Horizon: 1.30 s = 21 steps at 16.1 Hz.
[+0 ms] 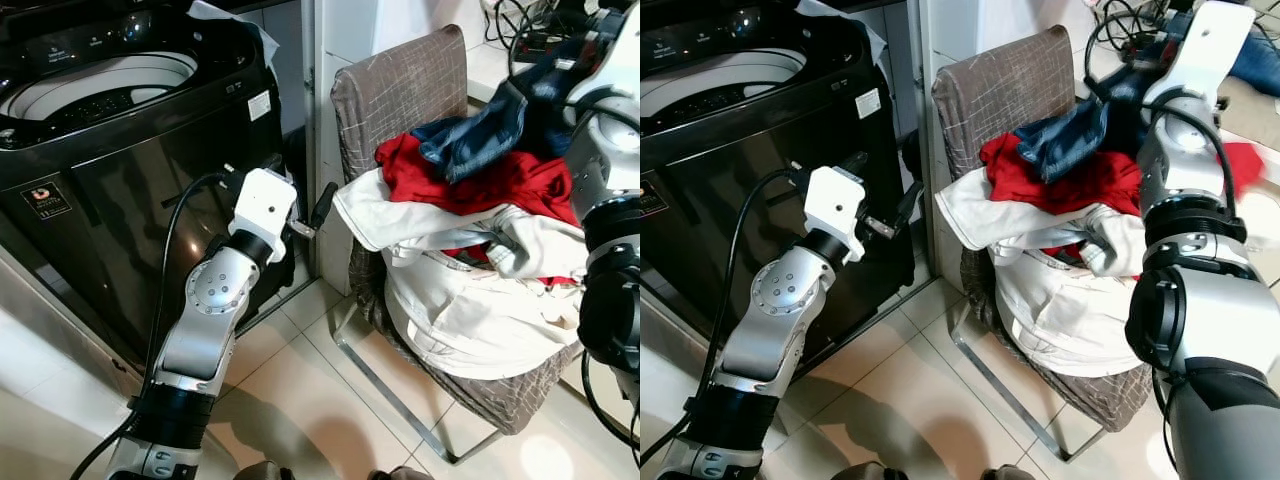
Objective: Clothes washing
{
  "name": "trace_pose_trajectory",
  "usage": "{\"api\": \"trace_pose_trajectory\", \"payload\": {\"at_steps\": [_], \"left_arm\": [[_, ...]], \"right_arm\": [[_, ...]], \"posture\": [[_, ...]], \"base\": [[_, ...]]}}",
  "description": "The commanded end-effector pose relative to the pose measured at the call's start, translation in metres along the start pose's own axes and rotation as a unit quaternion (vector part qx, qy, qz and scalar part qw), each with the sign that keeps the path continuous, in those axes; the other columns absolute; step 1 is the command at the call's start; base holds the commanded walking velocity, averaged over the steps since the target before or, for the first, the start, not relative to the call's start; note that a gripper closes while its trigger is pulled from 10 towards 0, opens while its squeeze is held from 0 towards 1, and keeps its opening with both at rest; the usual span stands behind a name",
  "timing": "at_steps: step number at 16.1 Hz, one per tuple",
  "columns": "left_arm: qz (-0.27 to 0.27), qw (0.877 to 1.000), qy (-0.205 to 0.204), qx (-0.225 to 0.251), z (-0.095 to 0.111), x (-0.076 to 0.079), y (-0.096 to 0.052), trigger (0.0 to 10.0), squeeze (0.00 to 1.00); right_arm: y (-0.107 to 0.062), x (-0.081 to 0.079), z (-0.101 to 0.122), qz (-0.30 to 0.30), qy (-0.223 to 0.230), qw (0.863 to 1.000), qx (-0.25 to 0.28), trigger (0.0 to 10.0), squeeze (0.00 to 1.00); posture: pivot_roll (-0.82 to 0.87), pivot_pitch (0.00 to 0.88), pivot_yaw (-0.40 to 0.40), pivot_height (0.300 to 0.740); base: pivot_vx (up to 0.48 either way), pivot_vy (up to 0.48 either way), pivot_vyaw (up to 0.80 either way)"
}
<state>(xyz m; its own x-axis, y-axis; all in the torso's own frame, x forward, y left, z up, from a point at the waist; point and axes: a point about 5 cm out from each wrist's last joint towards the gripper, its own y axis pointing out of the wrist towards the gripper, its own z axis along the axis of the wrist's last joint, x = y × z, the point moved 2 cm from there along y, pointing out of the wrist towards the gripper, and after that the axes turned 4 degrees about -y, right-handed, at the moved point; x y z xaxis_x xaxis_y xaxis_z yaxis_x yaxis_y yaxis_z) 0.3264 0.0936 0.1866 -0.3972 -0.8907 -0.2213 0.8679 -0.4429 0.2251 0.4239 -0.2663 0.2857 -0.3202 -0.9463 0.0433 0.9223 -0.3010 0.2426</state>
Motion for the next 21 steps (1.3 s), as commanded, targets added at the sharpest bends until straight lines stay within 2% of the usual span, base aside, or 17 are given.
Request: {"api": "trace_pose_trajectory", "payload": {"at_steps": [1, 5, 7, 11, 12, 13, 14, 15, 16, 18, 19, 20, 21], "left_arm": [[-0.005, 1.000, 0.002, -0.002, -0.001, 0.001, 0.001, 10.0, 0.00], [-0.008, 1.000, 0.003, -0.002, -0.001, 0.001, 0.001, 10.0, 0.00], [-0.007, 1.000, 0.013, -0.003, -0.001, 0.001, 0.002, 10.0, 0.00], [0.060, 0.998, 0.012, -0.028, -0.011, -0.003, 0.003, 10.0, 0.00], [0.085, 0.995, 0.014, -0.041, -0.016, -0.006, 0.002, 10.0, 0.00], [0.100, 0.994, 0.012, -0.049, -0.019, -0.008, 0.002, 10.0, 0.00], [0.131, 0.989, 0.020, -0.060, -0.023, -0.014, 0.000, 10.0, 0.00], [0.150, 0.986, 0.038, -0.067, -0.026, -0.019, -0.001, 10.0, 0.00], [0.160, 0.983, 0.053, -0.075, -0.027, -0.022, -0.002, 10.0, 0.00], [0.170, 0.980, 0.052, -0.084, -0.030, -0.025, -0.004, 10.0, 0.00], [0.175, 0.980, 0.037, -0.085, -0.032, -0.025, -0.005, 10.0, 0.00], [0.174, 0.980, 0.041, -0.084, -0.032, -0.024, -0.005, 10.0, 0.00], [0.173, 0.981, 0.047, -0.080, -0.030, -0.022, -0.005, 10.0, 0.00]], "right_arm": [[-0.004, 0.000, -0.018, 0.003, -0.008, 1.000, -0.027, 0.0, 0.00], [-0.007, 0.000, -0.027, -0.003, -0.007, 0.999, -0.041, 0.0, 0.00], [-0.008, -0.005, -0.030, 0.006, -0.006, 0.999, -0.044, 0.0, 0.00], [-0.014, -0.021, -0.038, 0.027, -0.020, 0.999, -0.041, 0.0, 0.00], [-0.014, -0.025, -0.036, 0.034, -0.025, 0.999, -0.033, 0.0, 0.05], [-0.014, -0.026, -0.035, 0.037, -0.029, 0.998, -0.030, 0.0, 0.05], [-0.015, -0.031, -0.035, 0.045, -0.035, 0.998, -0.025, 0.0, 0.15], [-0.016, -0.035, -0.039, 0.052, -0.030, 0.998, -0.029, 0.0, 0.16], [-0.019, -0.038, -0.044, 0.057, -0.027, 0.997, -0.034, 0.0, 0.21], [-0.023, -0.045, -0.050, 0.068, -0.031, 0.996, -0.039, 0.0, 0.23], [-0.025, -0.052, -0.052, 0.080, -0.034, 0.996, -0.037, 0.0, 0.28], [-0.025, -0.054, -0.052, 0.084, -0.037, 0.995, -0.034, 0.0, 0.36], [-0.026, -0.057, -0.051, 0.090, -0.042, 0.995, -0.029, 0.0, 0.38]], "posture": [[-0.01, 0.000, 0.027, 0.740], [-0.01, 0.000, 0.033, 0.740], [-0.01, 0.000, 0.032, 0.740], [0.00, 0.000, 0.027, 0.740], [0.00, 0.000, 0.024, 0.740], [0.00, 0.000, 0.024, 0.740], [0.00, 0.000, 0.021, 0.740], [0.01, 0.000, 0.014, 0.740], [0.01, 0.000, 0.014, 0.740], [0.01, 0.000, 0.008, 0.740], [0.02, 0.000, 0.005, 0.740], [0.02, 0.000, 0.003, 0.740], [0.02, 0.000, -0.001, 0.740]], "base": [[0.000, 0.000, 0.00], [0.000, 0.000, 0.00], [0.000, 0.000, 0.00], [0.000, 0.000, 0.60], [0.000, 0.000, 0.49], [0.000, 0.000, 0.49], [0.000, 0.000, 0.45], [0.000, 0.000, 0.44], [0.000, 0.000, 0.43], [0.000, -0.480, 0.42], [0.000, -0.480, 0.42], [0.000, -0.480, 0.42], [0.000, -0.480, 0.41]]}}
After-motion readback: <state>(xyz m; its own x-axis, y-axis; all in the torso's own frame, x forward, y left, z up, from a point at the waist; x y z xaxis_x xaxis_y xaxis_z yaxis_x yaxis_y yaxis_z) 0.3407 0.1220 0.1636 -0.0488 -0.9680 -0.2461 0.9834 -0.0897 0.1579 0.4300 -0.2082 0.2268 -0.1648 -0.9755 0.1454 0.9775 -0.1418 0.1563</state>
